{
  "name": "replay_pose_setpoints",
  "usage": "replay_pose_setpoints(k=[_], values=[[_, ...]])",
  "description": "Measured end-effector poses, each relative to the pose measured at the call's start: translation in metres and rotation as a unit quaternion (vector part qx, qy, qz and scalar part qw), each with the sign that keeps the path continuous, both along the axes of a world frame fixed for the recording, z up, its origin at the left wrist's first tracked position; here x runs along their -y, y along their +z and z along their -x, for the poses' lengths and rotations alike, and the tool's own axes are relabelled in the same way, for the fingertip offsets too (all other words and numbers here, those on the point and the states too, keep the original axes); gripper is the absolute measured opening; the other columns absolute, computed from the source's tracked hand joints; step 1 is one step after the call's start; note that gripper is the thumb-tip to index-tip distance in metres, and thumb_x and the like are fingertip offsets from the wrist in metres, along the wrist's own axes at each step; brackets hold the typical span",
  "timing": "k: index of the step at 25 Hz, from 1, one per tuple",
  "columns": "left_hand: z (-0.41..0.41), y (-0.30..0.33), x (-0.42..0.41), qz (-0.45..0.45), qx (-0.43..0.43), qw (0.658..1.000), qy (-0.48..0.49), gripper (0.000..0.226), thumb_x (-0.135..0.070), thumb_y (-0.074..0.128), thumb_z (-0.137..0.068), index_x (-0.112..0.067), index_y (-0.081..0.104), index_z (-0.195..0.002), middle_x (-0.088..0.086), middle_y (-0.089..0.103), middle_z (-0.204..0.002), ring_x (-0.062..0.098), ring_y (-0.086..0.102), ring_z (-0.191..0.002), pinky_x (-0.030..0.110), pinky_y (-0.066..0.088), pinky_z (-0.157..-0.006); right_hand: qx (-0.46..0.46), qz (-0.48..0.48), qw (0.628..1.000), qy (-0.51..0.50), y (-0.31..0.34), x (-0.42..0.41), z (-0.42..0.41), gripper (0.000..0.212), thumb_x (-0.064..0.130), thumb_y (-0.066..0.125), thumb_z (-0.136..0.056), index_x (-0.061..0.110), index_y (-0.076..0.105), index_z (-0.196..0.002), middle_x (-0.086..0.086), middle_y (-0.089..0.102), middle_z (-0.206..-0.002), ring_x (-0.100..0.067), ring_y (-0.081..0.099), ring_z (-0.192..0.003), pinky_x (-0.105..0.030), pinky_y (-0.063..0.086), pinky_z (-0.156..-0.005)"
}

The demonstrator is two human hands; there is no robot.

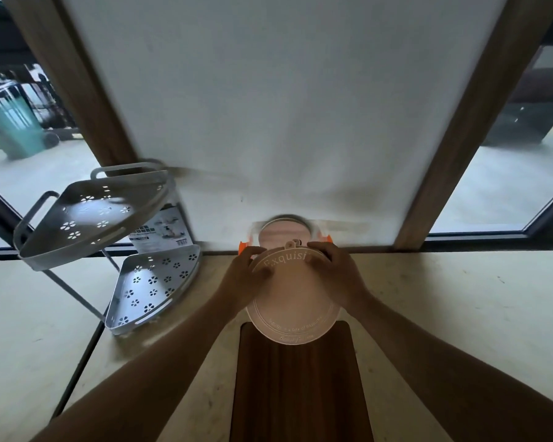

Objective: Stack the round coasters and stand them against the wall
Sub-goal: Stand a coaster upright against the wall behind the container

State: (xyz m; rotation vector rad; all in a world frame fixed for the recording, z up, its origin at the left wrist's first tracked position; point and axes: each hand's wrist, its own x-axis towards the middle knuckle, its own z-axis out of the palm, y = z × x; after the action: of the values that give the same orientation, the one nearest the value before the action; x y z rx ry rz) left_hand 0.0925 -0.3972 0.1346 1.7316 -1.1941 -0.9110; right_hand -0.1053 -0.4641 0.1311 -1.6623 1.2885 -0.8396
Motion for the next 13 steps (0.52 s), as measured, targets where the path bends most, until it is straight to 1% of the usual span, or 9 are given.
replay_pose_setpoints(k=[3,5,7,9,10,12,13], values=[[-0.006,-0.018,0.016,-0.012,0.078,0.997,-0.004,0.029,-0.024,0.064,-0.087,-0.022,0.06,-0.115,0.002,0.069,-0.103,0.018,0.066,-0.088,0.044,0.059,-0.077,-0.019,-0.009,1.0,0.012,-0.011,0.013,-0.006,0.028,0.033,0.059,-0.092,0.029,0.068,-0.117,0.008,0.07,-0.102,-0.006,0.065,-0.089,-0.02,0.045,-0.063],[-0.01,-0.028,0.025,-0.014,0.109,0.994,-0.005,0.026,-0.028,0.063,-0.088,-0.023,0.059,-0.113,0.002,0.069,-0.102,0.017,0.066,-0.087,0.038,0.058,-0.074,-0.023,-0.016,0.999,0.018,-0.016,0.022,-0.008,0.024,0.035,0.058,-0.092,0.03,0.068,-0.113,0.008,0.07,-0.097,-0.006,0.065,-0.084,-0.02,0.045,-0.06],[-0.013,-0.035,0.035,-0.007,0.098,0.995,0.003,0.019,-0.03,0.061,-0.09,-0.024,0.056,-0.108,0.002,0.069,-0.099,0.018,0.066,-0.084,0.033,0.055,-0.067,-0.02,-0.011,1.0,0.021,-0.019,0.032,-0.01,0.021,0.033,0.058,-0.092,0.032,0.067,-0.112,0.01,0.069,-0.096,-0.003,0.064,-0.083,-0.018,0.043,-0.058],[-0.014,-0.039,0.047,0.01,0.081,0.997,0.013,0.013,-0.031,0.06,-0.092,-0.027,0.053,-0.102,0.0,0.068,-0.095,0.019,0.066,-0.082,0.032,0.053,-0.063,-0.014,-0.001,1.0,0.016,-0.022,0.045,-0.012,0.023,0.032,0.058,-0.093,0.032,0.065,-0.115,0.009,0.068,-0.101,-0.006,0.064,-0.087,-0.02,0.043,-0.06],[-0.014,-0.038,0.054,0.021,0.076,0.997,0.019,0.012,-0.032,0.059,-0.092,-0.029,0.052,-0.101,0.0,0.068,-0.094,0.018,0.066,-0.081,0.032,0.053,-0.062,-0.011,0.002,1.0,0.011,-0.022,0.052,-0.014,0.026,0.032,0.058,-0.094,0.032,0.063,-0.119,0.009,0.067,-0.104,-0.008,0.063,-0.089,-0.021,0.044,-0.062],[-0.018,-0.032,0.07,0.04,0.081,0.996,0.015,0.015,-0.035,0.059,-0.093,-0.029,0.052,-0.105,0.0,0.069,-0.094,0.018,0.067,-0.081,0.034,0.055,-0.064,-0.018,0.012,1.0,0.005,-0.018,0.069,-0.017,0.032,0.036,0.057,-0.094,0.031,0.059,-0.126,0.01,0.064,-0.103,-0.011,0.062,-0.088,-0.022,0.044,-0.061],[-0.021,-0.028,0.079,0.045,0.093,0.995,0.008,0.019,-0.037,0.058,-0.094,-0.028,0.053,-0.11,-0.001,0.07,-0.095,0.018,0.067,-0.081,0.034,0.055,-0.065,-0.033,0.028,0.999,0.007,-0.014,0.079,-0.018,0.03,0.037,0.056,-0.095,0.029,0.06,-0.123,0.011,0.064,-0.1,-0.011,0.062,-0.086,-0.021,0.042,-0.06]])
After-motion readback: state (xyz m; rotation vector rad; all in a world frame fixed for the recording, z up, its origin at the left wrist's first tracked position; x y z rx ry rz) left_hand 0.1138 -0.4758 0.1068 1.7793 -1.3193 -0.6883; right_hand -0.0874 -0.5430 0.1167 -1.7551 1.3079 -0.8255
